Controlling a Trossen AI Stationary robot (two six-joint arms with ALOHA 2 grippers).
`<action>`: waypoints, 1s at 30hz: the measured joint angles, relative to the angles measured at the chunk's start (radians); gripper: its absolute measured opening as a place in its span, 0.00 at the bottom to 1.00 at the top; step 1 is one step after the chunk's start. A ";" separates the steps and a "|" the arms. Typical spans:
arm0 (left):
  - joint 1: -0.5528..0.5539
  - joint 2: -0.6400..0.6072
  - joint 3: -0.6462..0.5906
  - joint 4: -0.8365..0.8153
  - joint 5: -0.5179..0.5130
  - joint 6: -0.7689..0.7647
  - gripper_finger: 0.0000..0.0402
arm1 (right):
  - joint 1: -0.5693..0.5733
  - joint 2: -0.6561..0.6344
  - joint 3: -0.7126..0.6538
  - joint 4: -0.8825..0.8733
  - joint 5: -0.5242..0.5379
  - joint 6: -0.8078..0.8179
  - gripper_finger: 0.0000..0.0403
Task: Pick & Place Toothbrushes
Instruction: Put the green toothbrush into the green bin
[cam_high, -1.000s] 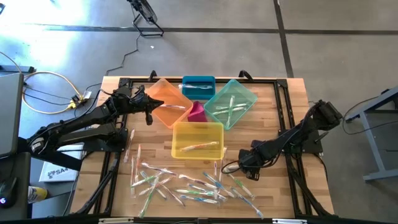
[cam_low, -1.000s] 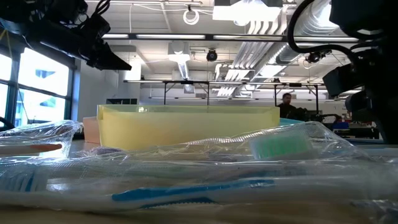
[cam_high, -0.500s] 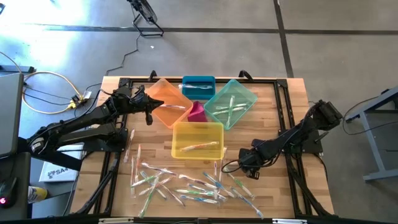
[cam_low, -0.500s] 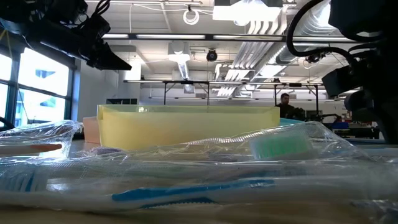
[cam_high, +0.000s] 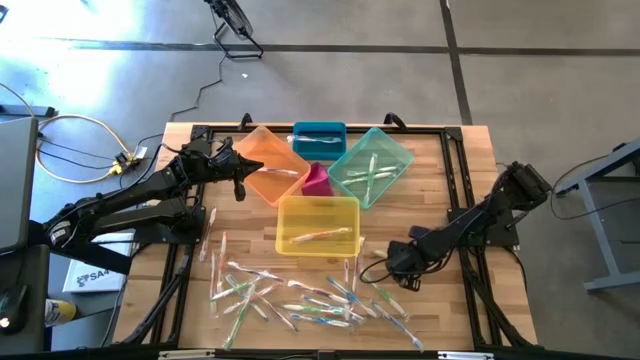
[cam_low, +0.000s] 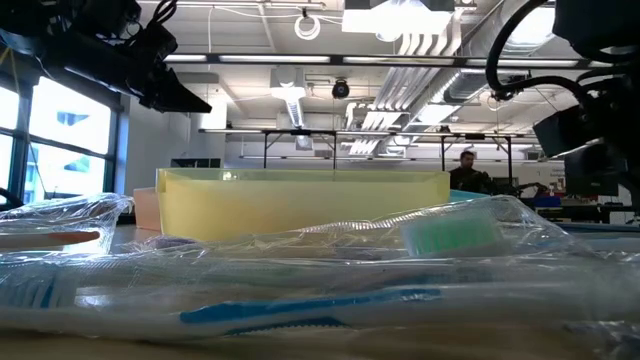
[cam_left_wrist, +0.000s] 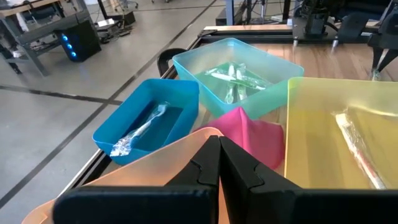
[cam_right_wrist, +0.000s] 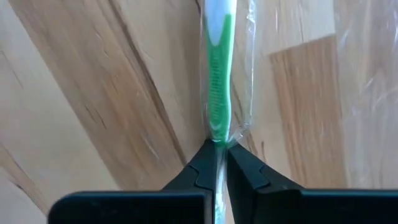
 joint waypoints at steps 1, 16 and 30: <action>0.000 0.000 0.000 0.000 0.000 0.000 0.00 | 0.001 -0.009 0.000 -0.001 -0.002 0.011 0.02; 0.000 0.000 0.000 0.000 -0.001 0.000 0.00 | -0.029 -0.169 0.130 -0.251 0.204 0.117 0.00; 0.000 0.000 0.000 0.000 -0.001 0.000 0.00 | -0.163 -0.177 0.254 -0.358 0.357 0.053 0.00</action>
